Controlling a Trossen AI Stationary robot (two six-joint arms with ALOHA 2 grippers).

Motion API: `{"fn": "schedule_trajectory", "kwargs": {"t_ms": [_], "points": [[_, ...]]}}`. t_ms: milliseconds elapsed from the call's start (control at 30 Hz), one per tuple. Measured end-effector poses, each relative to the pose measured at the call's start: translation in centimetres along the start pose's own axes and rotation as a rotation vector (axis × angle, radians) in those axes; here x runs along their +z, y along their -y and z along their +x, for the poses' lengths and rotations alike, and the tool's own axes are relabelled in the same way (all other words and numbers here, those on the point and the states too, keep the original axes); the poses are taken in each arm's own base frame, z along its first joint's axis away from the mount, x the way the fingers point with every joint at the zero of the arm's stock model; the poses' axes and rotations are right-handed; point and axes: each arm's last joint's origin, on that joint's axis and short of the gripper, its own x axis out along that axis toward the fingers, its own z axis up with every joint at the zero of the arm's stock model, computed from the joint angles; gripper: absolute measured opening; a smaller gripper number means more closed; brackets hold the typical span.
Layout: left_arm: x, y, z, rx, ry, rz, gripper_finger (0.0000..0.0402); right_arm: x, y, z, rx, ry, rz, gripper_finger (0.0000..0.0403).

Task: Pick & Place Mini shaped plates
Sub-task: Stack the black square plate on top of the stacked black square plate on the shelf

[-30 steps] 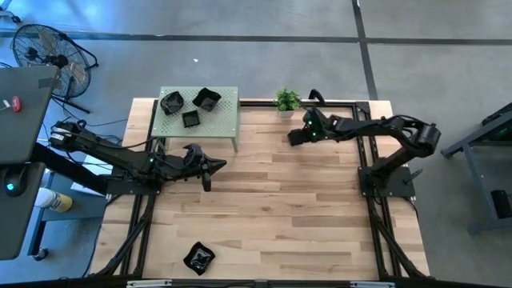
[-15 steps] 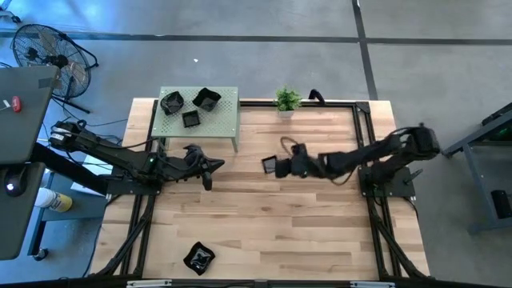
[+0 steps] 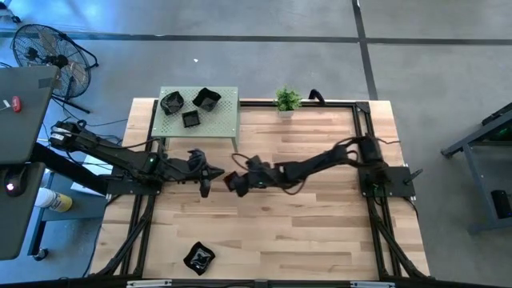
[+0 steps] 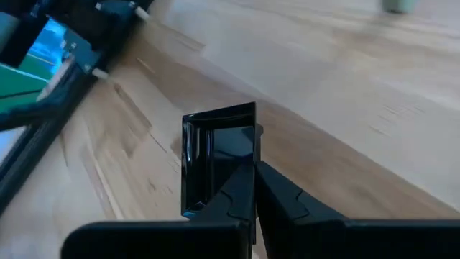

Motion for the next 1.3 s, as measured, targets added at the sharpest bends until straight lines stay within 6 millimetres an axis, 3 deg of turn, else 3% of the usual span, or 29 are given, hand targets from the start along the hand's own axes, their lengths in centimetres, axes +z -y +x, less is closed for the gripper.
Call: {"fn": "schedule_trajectory", "kwargs": {"t_ms": [300,433,567,733,833,967,1100,1300], "points": [[-0.6,-0.4,0.0,0.042,-0.060,-0.012,0.0001,0.2,-0.8,4.0,0.041,-0.043,-0.004,0.0005],[-0.6,-0.5,0.0,0.042,-0.061,-0.012,0.0001,0.5,-0.7,4.2,0.051,-0.054,0.001,0.0018],[-0.6,-0.5,0.0,0.042,-0.061,-0.015,0.0001,1.5,-0.7,3.7,0.065,-0.075,-0.017,0.0058],[-0.7,-0.5,0.0,0.043,-0.068,-0.041,0.0001,3.4,-0.7,2.1,0.071,-0.155,-0.096,0.0114],[-0.9,-0.6,-0.1,0.048,-0.099,-0.081,0.0001,4.9,-0.8,0.4,0.068,-0.190,-0.193,0.0122],[-1.5,-0.9,0.1,0.081,-0.150,-0.093,0.0001,7.1,-0.9,-2.5,0.093,-0.154,-0.371,0.0081],[-1.6,-0.6,0.7,0.144,-0.217,-0.078,0.0001,8.0,0.9,-5.3,0.119,-0.100,-0.457,0.0014],[-1.5,0.6,2.8,0.256,-0.330,-0.048,0.0001,7.0,5.7,-10.4,0.158,-0.014,-0.469,0.0022]]}}
